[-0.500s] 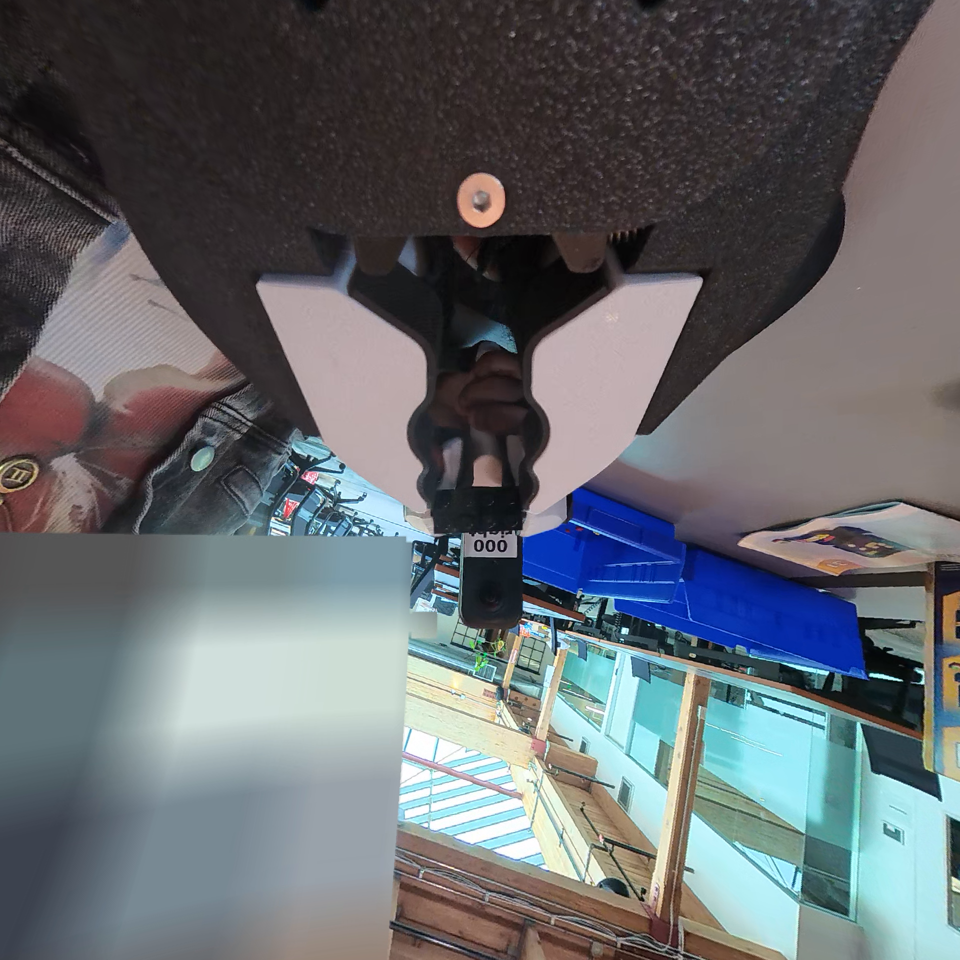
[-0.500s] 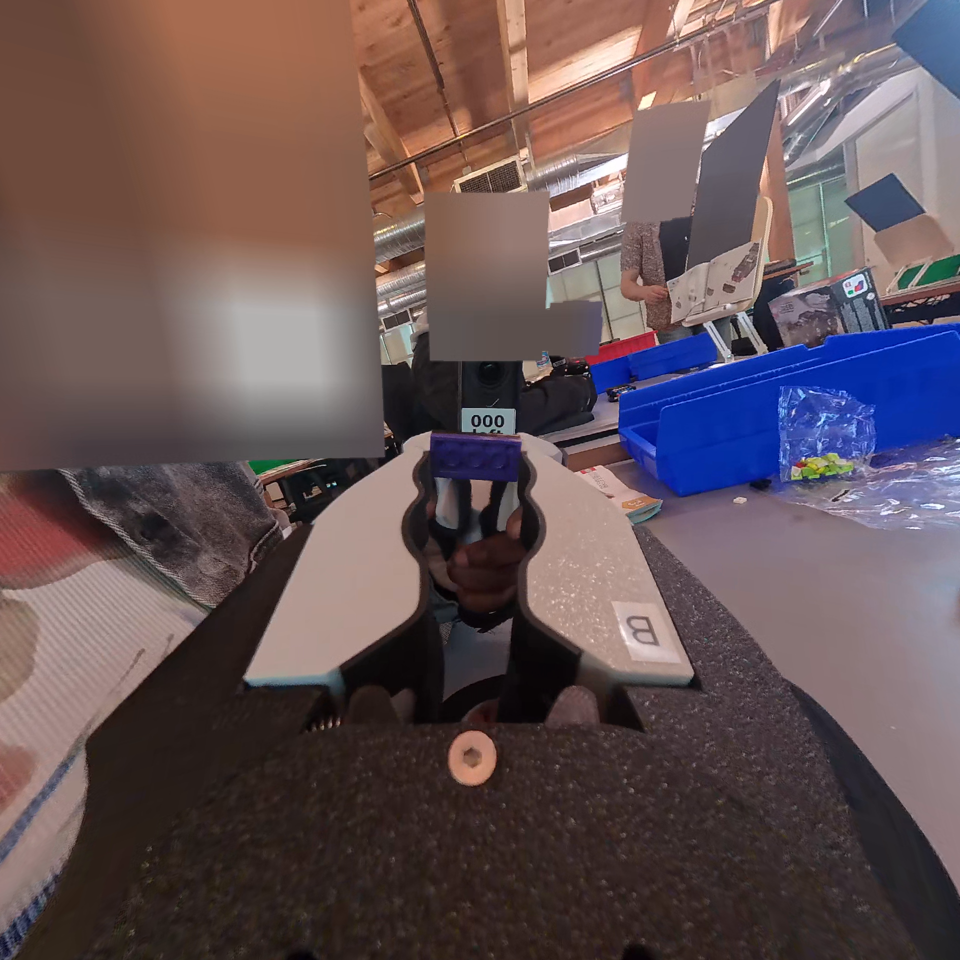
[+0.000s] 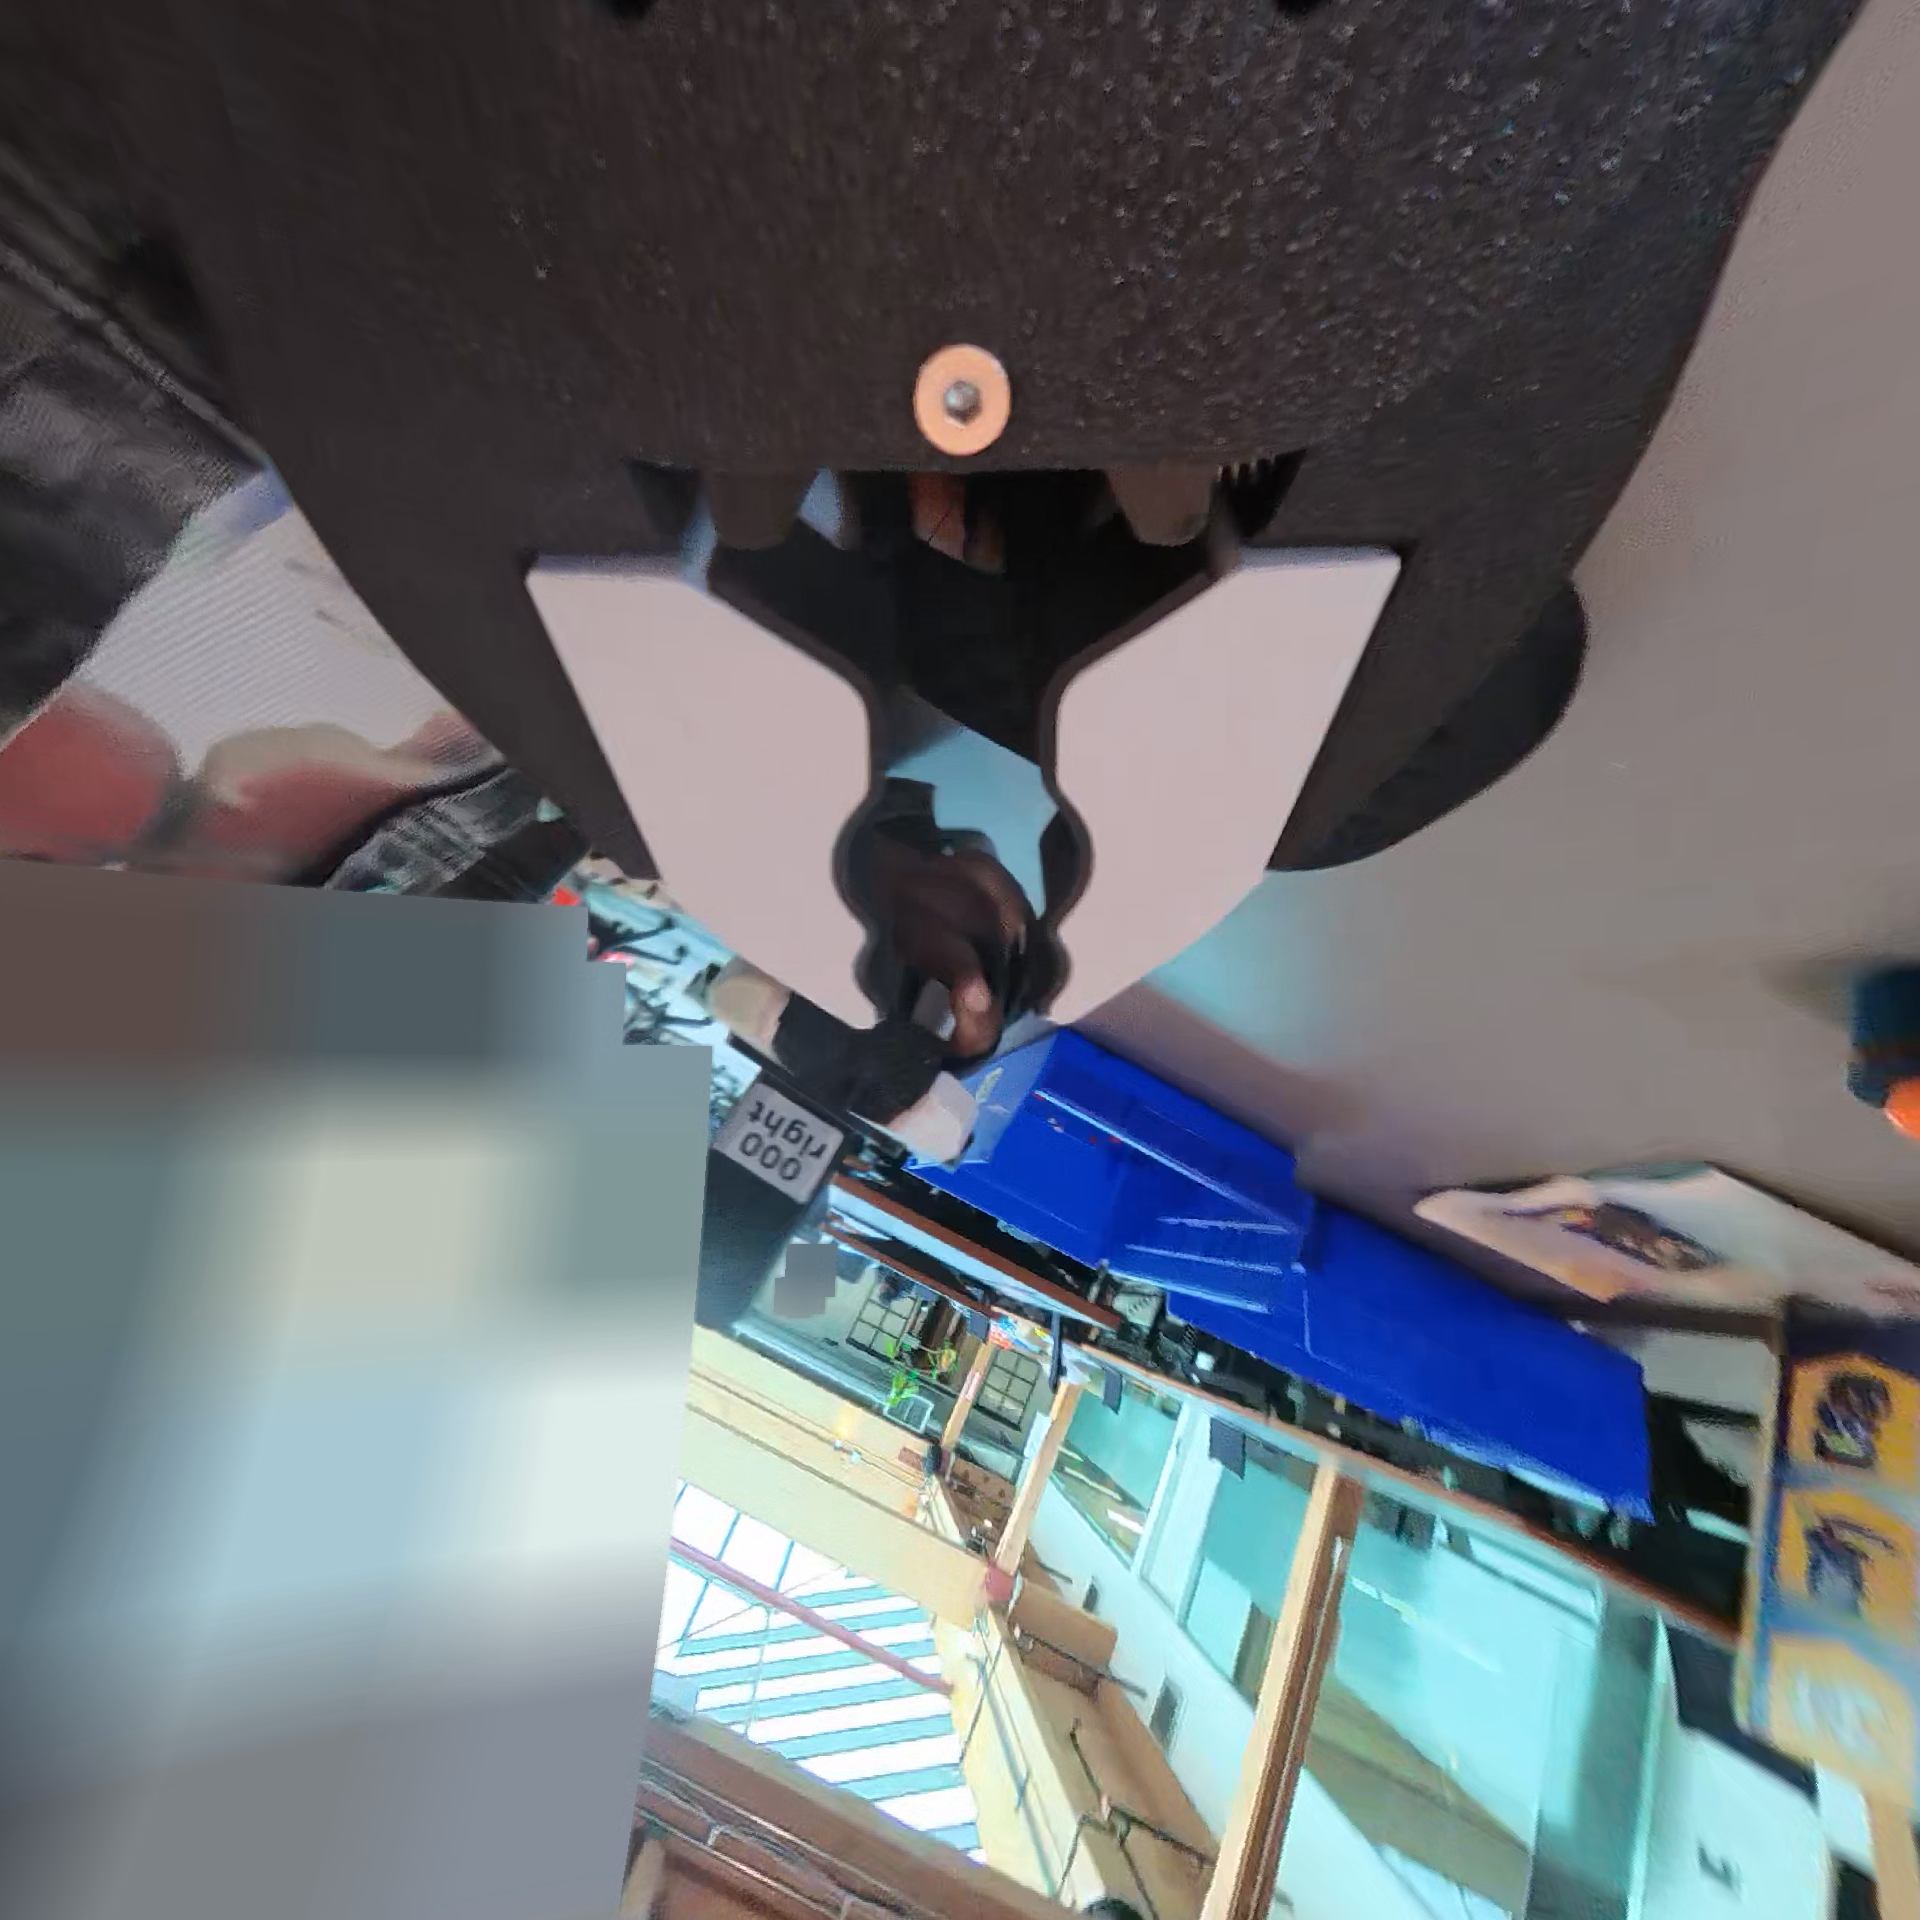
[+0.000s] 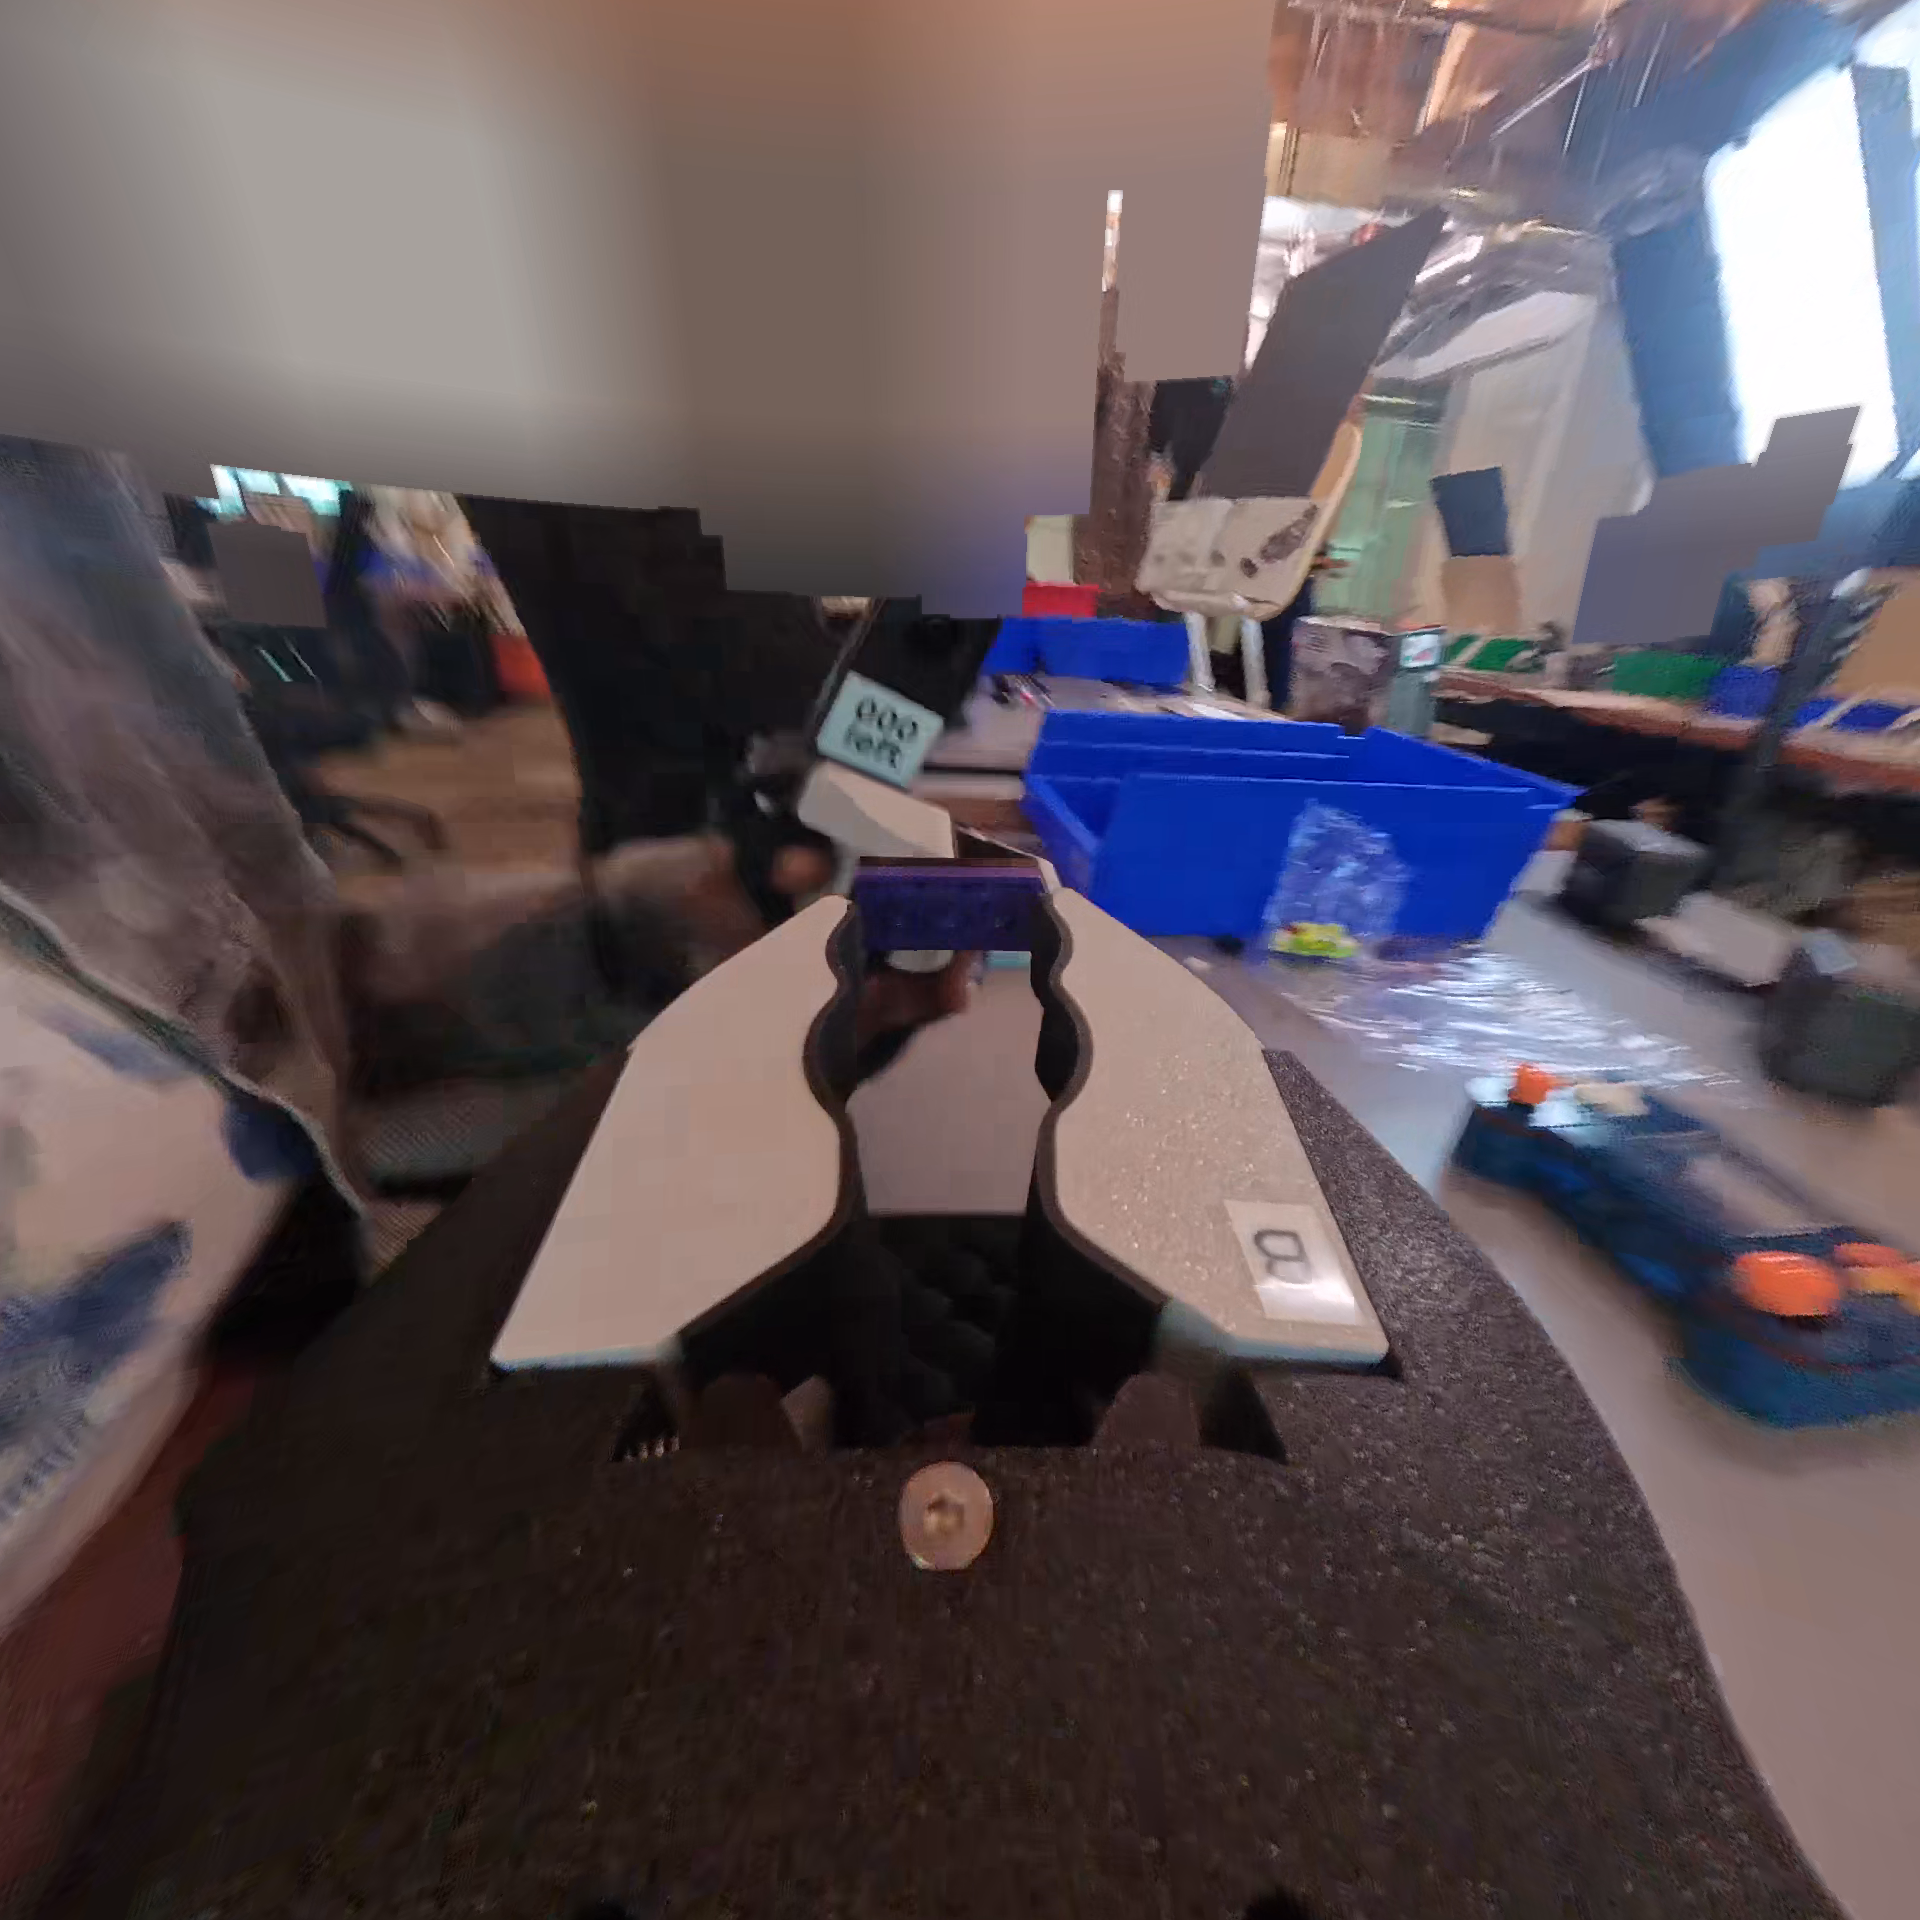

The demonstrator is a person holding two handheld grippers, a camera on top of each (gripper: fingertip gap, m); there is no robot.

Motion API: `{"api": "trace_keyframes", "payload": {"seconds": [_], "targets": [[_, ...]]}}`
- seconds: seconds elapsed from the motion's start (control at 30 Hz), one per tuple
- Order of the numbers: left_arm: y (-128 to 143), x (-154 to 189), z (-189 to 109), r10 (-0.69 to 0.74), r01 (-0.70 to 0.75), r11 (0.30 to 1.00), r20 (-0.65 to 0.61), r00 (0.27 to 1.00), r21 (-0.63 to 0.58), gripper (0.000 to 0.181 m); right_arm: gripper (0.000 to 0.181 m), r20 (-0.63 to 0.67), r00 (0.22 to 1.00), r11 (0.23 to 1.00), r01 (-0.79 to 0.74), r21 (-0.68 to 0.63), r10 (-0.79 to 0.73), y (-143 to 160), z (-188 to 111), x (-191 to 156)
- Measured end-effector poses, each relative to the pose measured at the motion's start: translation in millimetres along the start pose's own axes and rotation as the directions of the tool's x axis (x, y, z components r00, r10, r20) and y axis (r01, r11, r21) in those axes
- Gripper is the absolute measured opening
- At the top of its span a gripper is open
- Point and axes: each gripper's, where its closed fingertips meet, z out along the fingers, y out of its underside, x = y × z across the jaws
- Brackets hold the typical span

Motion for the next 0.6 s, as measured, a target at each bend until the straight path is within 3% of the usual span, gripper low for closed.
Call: {"api": "trace_keyframes", "payload": {"seconds": [0.1, 0.23, 0.4, 0.6], "targets": [[-3.8, 7.5, 8.2, -0.209, 0.211, 0.977, -0.075, 0.975, 0.018, 0.029, 0.031, -0.027, 0.952, 0.947, 0.299, -0.117, -0.304, -0.9, -2.1, -1.0], [-1.8, 26.4, 19.0, -0.378, 0.374, 0.926, -0.197, 0.905, -0.056, 0.025, 0.032, 0.021, 0.851, 0.831, 0.517, -0.207, -0.524, -2.8, -4.1, -7.6], [-1.2, 27.5, 24.8, -0.407, 0.398, 0.914, -0.202, 0.891, -0.085, 0.014, 0.032, 0.067, 0.788, 0.757, 0.608, -0.24, -0.612, -3.4, -6.4, -11.8], [7.2, 33.3, 27.0, -0.406, 0.38, 0.912, -0.213, 0.889, -0.153, 0.027, 0.032, 0.074, 0.763, 0.736, 0.64, -0.221, -0.642, -7.7, -9.3, -15.0]]}}
